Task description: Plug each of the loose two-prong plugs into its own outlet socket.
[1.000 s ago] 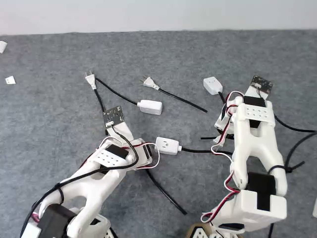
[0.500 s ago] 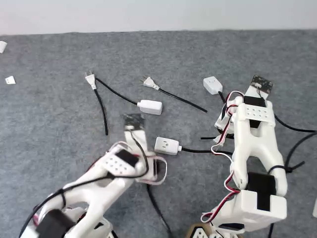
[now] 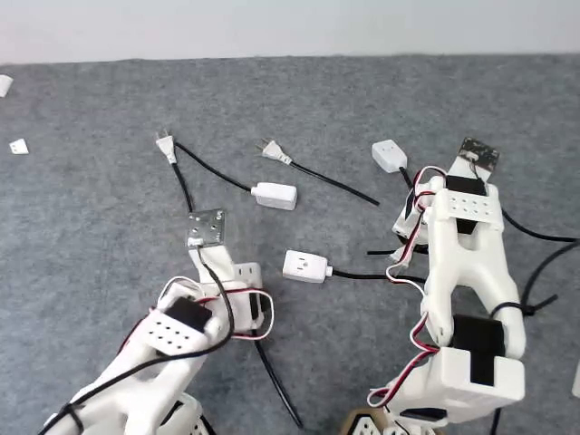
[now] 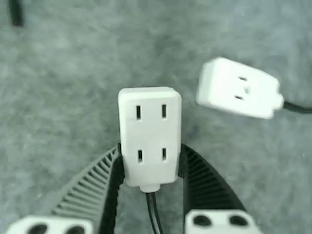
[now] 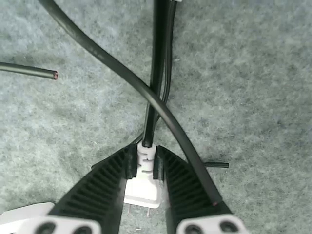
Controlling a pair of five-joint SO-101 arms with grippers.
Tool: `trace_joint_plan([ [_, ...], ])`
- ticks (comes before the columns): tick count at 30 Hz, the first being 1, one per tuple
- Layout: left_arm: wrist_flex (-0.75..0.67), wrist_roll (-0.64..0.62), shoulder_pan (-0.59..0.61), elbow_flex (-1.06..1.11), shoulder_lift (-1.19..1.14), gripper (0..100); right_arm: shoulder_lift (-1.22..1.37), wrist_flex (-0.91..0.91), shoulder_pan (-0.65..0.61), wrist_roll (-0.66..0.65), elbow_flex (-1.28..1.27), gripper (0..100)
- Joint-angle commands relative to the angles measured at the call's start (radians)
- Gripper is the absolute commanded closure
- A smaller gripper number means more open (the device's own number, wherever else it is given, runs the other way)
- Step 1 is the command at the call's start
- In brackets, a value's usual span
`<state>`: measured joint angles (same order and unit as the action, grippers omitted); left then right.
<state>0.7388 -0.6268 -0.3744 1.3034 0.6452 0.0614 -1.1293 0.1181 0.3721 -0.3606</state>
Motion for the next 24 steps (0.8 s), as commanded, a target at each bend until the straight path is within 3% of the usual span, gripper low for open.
trace_joint_plan([
  [1,-0.028,-0.025,0.009,-0.036,-0.063,79,-0.053,0.012,-0.001,-0.011,0.005,99.1],
  [5,-0.021,-0.043,-0.009,-0.061,-0.124,67,-0.051,0.012,-0.001,-0.009,0.003,99.1],
  [12,0.006,-0.041,-0.003,-0.077,-0.118,67,-0.061,-0.005,-0.01,-0.014,0.003,99.1],
  [17,0.216,-0.037,-0.003,-0.14,0.054,66,-0.097,-0.007,-0.044,-0.011,-0.005,99.1],
  [20,0.265,0.006,0.009,-0.107,0.203,66,-0.171,0.016,-0.065,-0.014,-0.025,99.1],
  [24,0.279,0.015,0.11,-0.071,0.341,66,-0.277,0.028,-0.127,-0.052,-0.08,99.1],
])
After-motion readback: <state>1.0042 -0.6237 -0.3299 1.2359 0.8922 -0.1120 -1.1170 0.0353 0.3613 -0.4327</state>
